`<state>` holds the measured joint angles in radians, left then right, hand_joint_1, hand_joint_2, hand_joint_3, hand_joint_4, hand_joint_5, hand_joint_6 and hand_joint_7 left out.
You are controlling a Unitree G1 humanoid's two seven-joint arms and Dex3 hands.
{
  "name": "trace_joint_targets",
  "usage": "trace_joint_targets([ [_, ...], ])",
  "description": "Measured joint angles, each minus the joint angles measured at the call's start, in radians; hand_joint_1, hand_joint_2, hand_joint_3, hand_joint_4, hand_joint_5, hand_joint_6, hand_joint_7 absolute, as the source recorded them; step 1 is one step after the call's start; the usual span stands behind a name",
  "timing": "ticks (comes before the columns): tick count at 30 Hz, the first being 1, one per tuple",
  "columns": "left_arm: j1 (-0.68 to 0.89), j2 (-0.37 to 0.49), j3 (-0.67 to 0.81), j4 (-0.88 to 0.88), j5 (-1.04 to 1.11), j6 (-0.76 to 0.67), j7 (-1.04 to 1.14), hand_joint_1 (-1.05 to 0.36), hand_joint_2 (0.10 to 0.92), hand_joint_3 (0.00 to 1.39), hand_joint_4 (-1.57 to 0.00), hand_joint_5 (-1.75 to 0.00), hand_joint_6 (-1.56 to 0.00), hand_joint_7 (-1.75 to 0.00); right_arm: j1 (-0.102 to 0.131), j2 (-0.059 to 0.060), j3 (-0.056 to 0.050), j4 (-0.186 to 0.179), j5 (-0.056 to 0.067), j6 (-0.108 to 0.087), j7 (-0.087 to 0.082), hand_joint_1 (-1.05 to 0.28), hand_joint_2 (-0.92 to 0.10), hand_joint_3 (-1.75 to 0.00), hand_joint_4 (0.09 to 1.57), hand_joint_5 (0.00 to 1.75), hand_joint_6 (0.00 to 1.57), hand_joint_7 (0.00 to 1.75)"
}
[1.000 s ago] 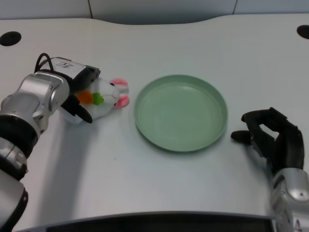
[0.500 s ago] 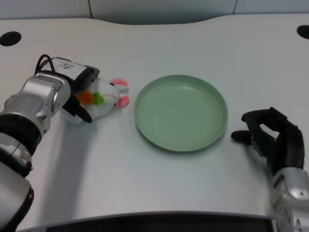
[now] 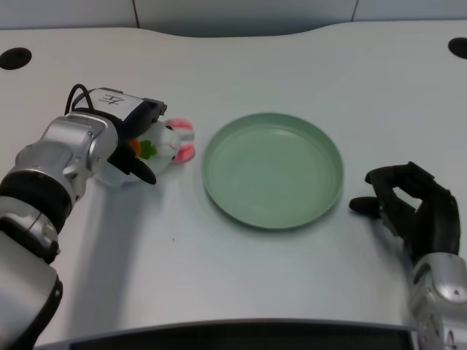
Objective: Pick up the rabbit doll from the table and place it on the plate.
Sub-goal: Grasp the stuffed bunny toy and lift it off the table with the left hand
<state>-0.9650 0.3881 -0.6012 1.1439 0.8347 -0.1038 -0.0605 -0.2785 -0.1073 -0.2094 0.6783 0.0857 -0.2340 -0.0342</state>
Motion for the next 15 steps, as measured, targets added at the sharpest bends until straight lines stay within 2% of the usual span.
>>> trace_joint_targets([
  [7,-0.022,-0.009,0.001,0.021,-0.002,0.001,0.007,-0.87,0.921,0.07,-0.11,-0.08,-0.15,0.00,0.003,0.000,0.001,-0.005,-0.001,0.000,0.000,-0.74,-0.92,-0.16,0.86,0.87,0.80,1.21],
  [15,-0.029,-0.016,-0.031,0.053,0.025,0.006,0.048,-0.81,0.912,0.02,-0.16,-0.11,-0.23,-0.03,0.007,0.000,0.000,-0.007,0.000,-0.003,0.008,-0.74,-0.92,-0.15,0.84,0.87,0.80,1.21],
])
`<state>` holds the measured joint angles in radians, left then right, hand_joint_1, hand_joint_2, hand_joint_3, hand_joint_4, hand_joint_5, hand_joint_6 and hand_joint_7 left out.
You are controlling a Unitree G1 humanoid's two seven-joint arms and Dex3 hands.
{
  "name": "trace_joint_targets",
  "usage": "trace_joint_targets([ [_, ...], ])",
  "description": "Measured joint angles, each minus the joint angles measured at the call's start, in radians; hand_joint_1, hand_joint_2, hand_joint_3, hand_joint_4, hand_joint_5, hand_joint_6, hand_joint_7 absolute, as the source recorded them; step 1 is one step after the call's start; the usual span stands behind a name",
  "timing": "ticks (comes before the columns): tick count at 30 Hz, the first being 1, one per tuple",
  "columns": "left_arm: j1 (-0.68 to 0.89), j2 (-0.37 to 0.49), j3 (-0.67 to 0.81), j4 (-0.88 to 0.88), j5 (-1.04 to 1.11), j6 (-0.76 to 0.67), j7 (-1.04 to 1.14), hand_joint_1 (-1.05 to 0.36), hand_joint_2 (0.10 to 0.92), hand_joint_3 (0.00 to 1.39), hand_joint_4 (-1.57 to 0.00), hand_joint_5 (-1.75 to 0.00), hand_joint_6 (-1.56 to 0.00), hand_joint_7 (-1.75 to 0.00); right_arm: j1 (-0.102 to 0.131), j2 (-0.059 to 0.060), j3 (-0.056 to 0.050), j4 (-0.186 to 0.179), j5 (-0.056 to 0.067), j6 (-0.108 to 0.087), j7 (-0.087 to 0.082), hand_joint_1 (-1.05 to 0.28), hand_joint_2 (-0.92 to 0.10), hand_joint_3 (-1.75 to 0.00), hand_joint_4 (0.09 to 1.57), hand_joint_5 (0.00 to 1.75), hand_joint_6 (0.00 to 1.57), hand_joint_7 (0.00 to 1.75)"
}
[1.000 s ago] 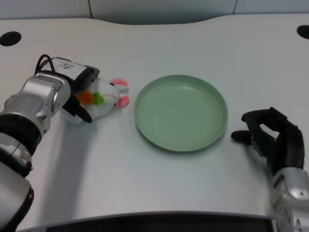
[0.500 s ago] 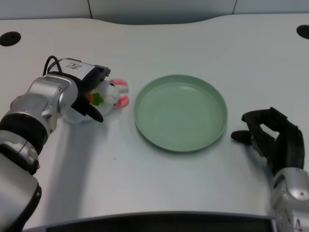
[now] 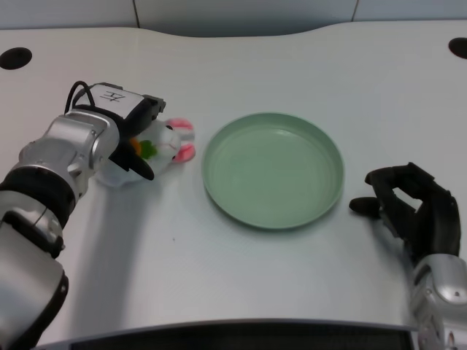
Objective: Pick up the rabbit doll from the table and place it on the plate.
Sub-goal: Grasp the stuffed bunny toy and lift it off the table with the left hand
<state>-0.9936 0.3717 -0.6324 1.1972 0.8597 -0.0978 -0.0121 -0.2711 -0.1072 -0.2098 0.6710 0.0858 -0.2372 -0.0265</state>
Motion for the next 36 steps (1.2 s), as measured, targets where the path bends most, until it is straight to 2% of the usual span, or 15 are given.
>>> trace_joint_targets([
  [10,-0.033,-0.019,-0.029,0.054,0.004,0.024,0.004,-0.89,0.915,0.00,-0.13,-0.10,-0.23,-0.01,0.020,0.006,0.000,-0.040,0.001,0.015,-0.001,-0.74,-0.92,-0.16,0.87,0.88,0.79,1.20],
  [18,-0.033,-0.019,-0.037,0.059,0.004,0.021,0.003,-0.91,0.921,0.02,-0.15,-0.12,-0.21,0.00,0.029,0.006,-0.001,-0.045,0.002,0.014,0.004,-0.74,-0.92,-0.15,0.86,0.90,0.80,1.20],
  [22,-0.033,-0.023,-0.038,0.062,0.001,0.022,-0.005,-0.89,0.919,0.01,-0.15,-0.12,-0.20,0.00,0.029,0.007,-0.005,-0.046,0.011,0.015,0.005,-0.74,-0.92,-0.15,0.86,0.90,0.81,1.20],
  [36,-0.033,-0.038,-0.032,0.075,-0.007,0.023,-0.023,-0.88,0.903,0.00,-0.18,-0.11,-0.21,-0.01,0.032,0.007,-0.004,-0.056,0.011,0.015,0.005,-0.75,-0.92,-0.15,0.86,0.92,0.82,1.21],
])
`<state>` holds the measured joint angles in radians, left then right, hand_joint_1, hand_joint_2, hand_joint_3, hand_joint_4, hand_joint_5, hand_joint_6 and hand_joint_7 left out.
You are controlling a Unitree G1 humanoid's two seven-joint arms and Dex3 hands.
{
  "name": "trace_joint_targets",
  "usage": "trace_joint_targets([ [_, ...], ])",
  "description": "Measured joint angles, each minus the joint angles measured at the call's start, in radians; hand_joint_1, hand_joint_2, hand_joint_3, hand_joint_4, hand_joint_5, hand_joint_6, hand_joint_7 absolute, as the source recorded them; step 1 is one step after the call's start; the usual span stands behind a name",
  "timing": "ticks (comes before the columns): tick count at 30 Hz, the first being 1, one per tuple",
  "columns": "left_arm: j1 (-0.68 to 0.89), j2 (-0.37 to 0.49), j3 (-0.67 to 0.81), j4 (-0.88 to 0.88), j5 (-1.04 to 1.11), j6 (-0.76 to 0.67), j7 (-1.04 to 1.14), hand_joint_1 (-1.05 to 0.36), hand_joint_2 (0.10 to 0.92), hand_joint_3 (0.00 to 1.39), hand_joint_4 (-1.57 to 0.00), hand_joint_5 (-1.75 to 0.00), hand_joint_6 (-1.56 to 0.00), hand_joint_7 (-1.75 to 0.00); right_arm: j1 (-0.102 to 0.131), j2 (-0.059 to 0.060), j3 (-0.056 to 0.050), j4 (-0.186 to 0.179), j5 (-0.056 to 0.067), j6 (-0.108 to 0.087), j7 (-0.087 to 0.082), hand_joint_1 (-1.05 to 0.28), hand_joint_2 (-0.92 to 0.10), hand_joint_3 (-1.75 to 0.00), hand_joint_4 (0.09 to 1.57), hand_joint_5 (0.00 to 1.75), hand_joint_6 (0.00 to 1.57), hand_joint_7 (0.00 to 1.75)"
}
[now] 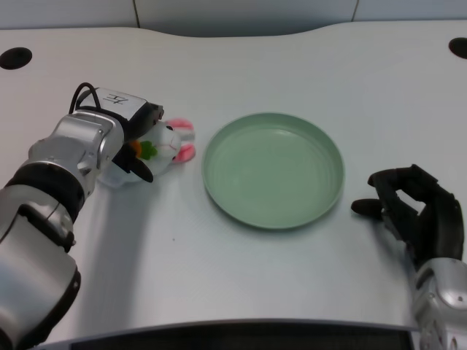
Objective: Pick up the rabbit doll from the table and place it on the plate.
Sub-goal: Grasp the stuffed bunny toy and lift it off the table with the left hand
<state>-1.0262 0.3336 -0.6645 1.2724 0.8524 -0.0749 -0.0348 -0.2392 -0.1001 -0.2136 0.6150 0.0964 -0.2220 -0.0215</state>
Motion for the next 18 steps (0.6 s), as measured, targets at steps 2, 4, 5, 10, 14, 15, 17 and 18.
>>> trace_joint_targets([
  [2,0.000,-0.001,0.000,0.003,0.000,0.000,0.000,-0.87,0.895,0.00,-0.18,-0.12,-0.22,-0.01,0.000,0.000,0.000,-0.001,0.000,0.000,0.000,-0.75,-0.92,-0.15,0.85,0.92,0.81,1.20],
  [4,0.000,-0.001,-0.001,0.005,0.001,0.000,0.001,-0.82,0.878,0.00,-0.21,-0.13,-0.24,-0.02,0.001,0.000,0.000,-0.001,0.000,0.000,0.000,-0.75,-0.92,-0.15,0.85,0.92,0.81,1.20],
  [5,0.000,-0.001,-0.002,0.005,0.002,0.000,0.004,-0.81,0.873,0.00,-0.22,-0.14,-0.25,-0.02,0.001,0.000,0.000,-0.001,0.000,0.000,0.000,-0.75,-0.92,-0.15,0.85,0.92,0.81,1.20],
  [10,0.001,-0.001,-0.005,0.009,0.003,-0.002,0.060,-0.49,0.791,0.00,-0.45,-0.25,-0.51,-0.10,0.001,0.000,0.000,-0.001,0.000,0.000,0.001,-0.75,-0.92,-0.16,0.84,0.92,0.81,1.20],
  [14,0.003,-0.001,-0.005,0.013,0.004,-0.015,0.111,-0.46,0.802,0.00,-0.45,-0.85,-0.76,-0.20,0.002,-0.001,-0.001,-0.001,0.000,0.000,0.002,-0.75,-0.92,-0.15,0.85,0.92,0.82,1.20],
  [15,0.003,-0.001,-0.007,0.014,0.004,-0.017,0.119,-0.46,0.804,0.00,-0.45,-0.91,-0.78,-0.21,0.002,-0.001,-0.002,-0.001,0.000,0.000,0.002,-0.75,-0.92,-0.15,0.85,0.92,0.82,1.20],
  [17,0.003,-0.001,-0.010,0.016,0.007,-0.016,0.131,-0.39,0.830,0.00,-0.52,-1.11,-0.83,-0.40,0.002,-0.001,-0.002,-0.001,0.000,0.000,0.002,-0.76,-0.92,-0.15,0.85,0.92,0.81,1.20],
  [18,0.003,-0.002,-0.011,0.018,0.007,-0.016,0.139,-0.35,0.832,0.00,-0.56,-1.24,-0.80,-0.59,0.002,-0.001,-0.002,-0.001,0.000,0.000,0.002,-0.75,-0.92,-0.15,0.85,0.92,0.81,1.20],
])
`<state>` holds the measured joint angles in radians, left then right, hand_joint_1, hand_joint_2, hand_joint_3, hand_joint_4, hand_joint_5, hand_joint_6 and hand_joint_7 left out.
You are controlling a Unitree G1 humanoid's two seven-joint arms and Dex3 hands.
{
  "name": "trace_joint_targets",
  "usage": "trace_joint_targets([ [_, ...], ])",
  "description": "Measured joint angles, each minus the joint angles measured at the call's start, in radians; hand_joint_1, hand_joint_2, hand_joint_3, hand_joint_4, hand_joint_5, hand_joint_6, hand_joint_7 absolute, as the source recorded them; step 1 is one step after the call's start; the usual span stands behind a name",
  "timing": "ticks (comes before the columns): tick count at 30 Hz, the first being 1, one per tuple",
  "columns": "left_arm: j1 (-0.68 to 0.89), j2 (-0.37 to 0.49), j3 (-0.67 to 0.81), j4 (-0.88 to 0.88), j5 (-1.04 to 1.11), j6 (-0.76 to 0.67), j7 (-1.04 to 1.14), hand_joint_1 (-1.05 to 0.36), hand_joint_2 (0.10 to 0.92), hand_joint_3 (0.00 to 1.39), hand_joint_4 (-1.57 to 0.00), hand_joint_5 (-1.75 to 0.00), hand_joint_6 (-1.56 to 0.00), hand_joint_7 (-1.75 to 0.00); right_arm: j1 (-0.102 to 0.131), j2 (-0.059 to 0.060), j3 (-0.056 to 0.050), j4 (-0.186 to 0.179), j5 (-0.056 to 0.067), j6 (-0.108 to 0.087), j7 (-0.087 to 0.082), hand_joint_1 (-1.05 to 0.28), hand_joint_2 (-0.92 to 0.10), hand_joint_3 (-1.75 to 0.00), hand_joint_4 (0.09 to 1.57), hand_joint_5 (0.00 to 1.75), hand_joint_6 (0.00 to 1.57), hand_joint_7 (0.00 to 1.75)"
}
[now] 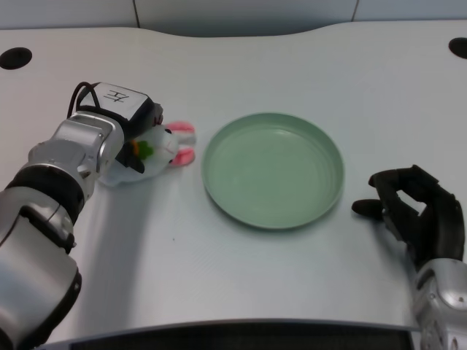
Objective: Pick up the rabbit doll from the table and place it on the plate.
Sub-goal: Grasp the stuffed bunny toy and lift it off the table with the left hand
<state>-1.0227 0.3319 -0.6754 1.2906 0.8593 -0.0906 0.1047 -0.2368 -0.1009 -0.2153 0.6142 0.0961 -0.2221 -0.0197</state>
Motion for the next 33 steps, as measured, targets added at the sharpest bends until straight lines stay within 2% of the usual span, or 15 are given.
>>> trace_joint_targets([
  [1,0.000,0.000,0.000,0.001,0.000,0.000,0.007,-0.33,0.833,0.00,-0.57,-1.34,-0.74,-0.79,0.000,0.000,0.000,0.000,0.000,0.000,0.000,-0.75,-0.92,-0.15,0.85,0.92,0.81,1.20],
  [4,0.001,0.000,0.000,0.005,0.000,0.000,0.021,-0.32,0.835,0.00,-0.58,-1.39,-0.69,-0.92,0.001,0.000,0.000,0.000,0.000,0.000,0.000,-0.75,-0.92,-0.15,0.85,0.92,0.81,1.20],
  [5,0.001,0.000,-0.002,0.005,0.000,0.000,0.023,-0.27,0.848,0.00,-0.62,-1.57,-0.66,-1.14,0.001,0.000,0.000,0.000,0.000,0.000,0.000,-0.75,-0.92,-0.15,0.85,0.92,0.81,1.20],
  [7,0.004,0.000,-0.007,0.005,0.002,-0.002,0.038,-0.24,0.855,0.00,-0.62,-1.66,-0.63,-1.28,0.002,0.000,-0.001,0.000,0.000,0.000,0.003,-0.75,-0.92,-0.15,0.85,0.92,0.81,1.20],
  [8,0.006,0.000,-0.008,0.006,0.002,-0.006,0.042,-0.25,0.862,0.00,-0.64,-1.57,-0.69,-1.08,0.002,0.000,-0.001,0.000,0.000,0.000,0.003,-0.76,-0.92,-0.15,0.85,0.92,0.81,1.20],
  [9,0.007,0.001,-0.008,0.005,0.002,-0.011,0.046,-0.25,0.865,0.00,-0.65,-1.54,-0.73,-0.98,0.002,0.000,-0.001,0.000,0.000,0.000,0.004,-0.76,-0.92,-0.15,0.85,0.92,0.81,1.20],
  [13,0.011,0.002,-0.008,0.006,0.000,-0.022,0.054,-0.25,0.868,0.00,-0.66,-1.50,-0.77,-0.87,0.003,0.000,-0.001,-0.001,0.000,0.000,0.004,-0.76,-0.92,-0.14,0.84,0.92,0.81,1.20],
  [15,0.012,0.003,-0.001,0.006,-0.006,-0.030,0.054,-0.24,0.880,0.00,-0.66,-1.52,-0.86,-0.74,0.004,0.000,-0.001,-0.004,0.000,0.000,0.003,-0.76,-0.92,-0.15,0.84,0.92,0.80,1.20],
  [22,0.017,0.006,0.039,0.006,-0.047,-0.032,0.017,-0.22,0.920,0.02,-0.60,-1.42,-0.77,-0.92,0.010,0.000,-0.003,-0.009,0.001,0.000,0.008,-0.77,-0.92,-0.15,0.84,0.93,0.80,1.20],
  [25,0.017,0.006,0.048,0.006,-0.050,-0.021,0.000,-0.22,0.921,0.02,-0.60,-1.41,-0.77,-0.93,0.010,0.000,-0.006,-0.009,0.010,0.000,0.010,-0.77,-0.92,-0.14,0.84,0.93,0.80,1.20],
  [28,0.020,0.007,0.076,0.004,-0.084,-0.023,-0.008,-0.17,0.921,0.04,-0.59,-1.17,-0.73,-0.89,0.010,0.000,-0.007,-0.009,0.011,0.000,0.010,-0.76,-0.92,-0.15,0.83,0.93,0.80,1.20],
  [29,0.023,0.009,0.094,0.001,-0.103,-0.029,-0.010,-0.16,0.921,0.06,-0.57,-1.50,-0.62,-1.32,0.010,0.000,-0.007,-0.009,0.011,0.000,0.010,-0.76,-0.92,-0.15,0.83,0.93,0.80,1.20],
  [30,0.026,0.011,0.107,-0.003,-0.118,-0.036,-0.011,-0.15,0.921,0.07,-0.59,-1.62,-0.56,-1.53,0.010,0.000,-0.007,-0.008,0.011,0.000,0.010,-0.76,-0.92,-0.15,0.83,0.93,0.80,1.20],
  [31,0.031,0.014,0.122,-0.007,-0.134,-0.045,-0.012,-0.14,0.921,0.08,-0.59,-1.70,-0.52,-1.66,0.010,0.000,-0.007,-0.008,0.011,0.000,0.010,-0.76,-0.92,-0.15,0.83,0.93,0.80,1.20],
  [33,0.034,0.018,0.136,-0.010,-0.151,-0.055,-0.012,-0.14,0.921,0.09,-0.60,-1.73,-0.50,-1.72,0.010,-0.001,-0.007,-0.008,0.010,0.000,0.009,-0.76,-0.92,-0.15,0.83,0.93,0.80,1.20],
])
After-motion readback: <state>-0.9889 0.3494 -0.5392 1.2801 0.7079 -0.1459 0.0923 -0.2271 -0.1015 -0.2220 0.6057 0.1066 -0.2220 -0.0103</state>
